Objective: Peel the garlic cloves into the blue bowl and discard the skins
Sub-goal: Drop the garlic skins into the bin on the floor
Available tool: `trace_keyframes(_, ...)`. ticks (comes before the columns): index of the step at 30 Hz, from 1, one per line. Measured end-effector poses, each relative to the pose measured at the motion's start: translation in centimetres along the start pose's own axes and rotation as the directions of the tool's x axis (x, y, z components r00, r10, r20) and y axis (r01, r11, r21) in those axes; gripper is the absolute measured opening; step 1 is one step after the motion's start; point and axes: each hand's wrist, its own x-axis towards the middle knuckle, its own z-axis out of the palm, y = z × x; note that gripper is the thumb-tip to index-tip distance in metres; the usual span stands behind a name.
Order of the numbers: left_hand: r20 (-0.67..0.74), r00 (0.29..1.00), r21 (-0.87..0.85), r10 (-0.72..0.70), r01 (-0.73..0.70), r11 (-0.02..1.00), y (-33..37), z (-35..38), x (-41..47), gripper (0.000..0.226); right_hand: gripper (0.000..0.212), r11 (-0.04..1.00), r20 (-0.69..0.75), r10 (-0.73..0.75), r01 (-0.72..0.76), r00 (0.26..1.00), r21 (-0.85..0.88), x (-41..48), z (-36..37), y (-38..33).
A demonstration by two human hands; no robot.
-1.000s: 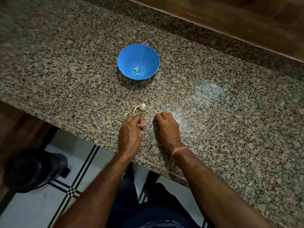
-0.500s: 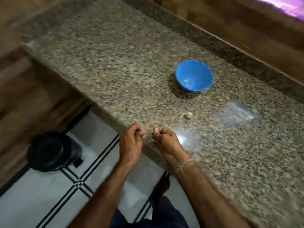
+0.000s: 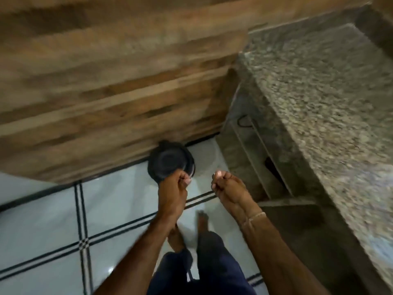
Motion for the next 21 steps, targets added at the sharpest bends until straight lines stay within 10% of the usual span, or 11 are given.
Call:
trace_keyframes(13, -0.093, 0.941, -0.067, -0.325, 0.32, 0.945, -14.7, -0.7, 12.4, 0.021, 0.019, 0.926, -0.009, 0.284, -0.277, 0.959, -0.255, 18.0, 10.5, 8.2)
trace_keyframes(21, 0.149, 0.562, -0.499, -0.814, 0.753, 0.429, -28.5, 10.5, 22.3, 0.008, 0.017, 0.905, -0.141, 0.421, -0.426, 0.896, -0.006, 35.3, 9.9, 17.9)
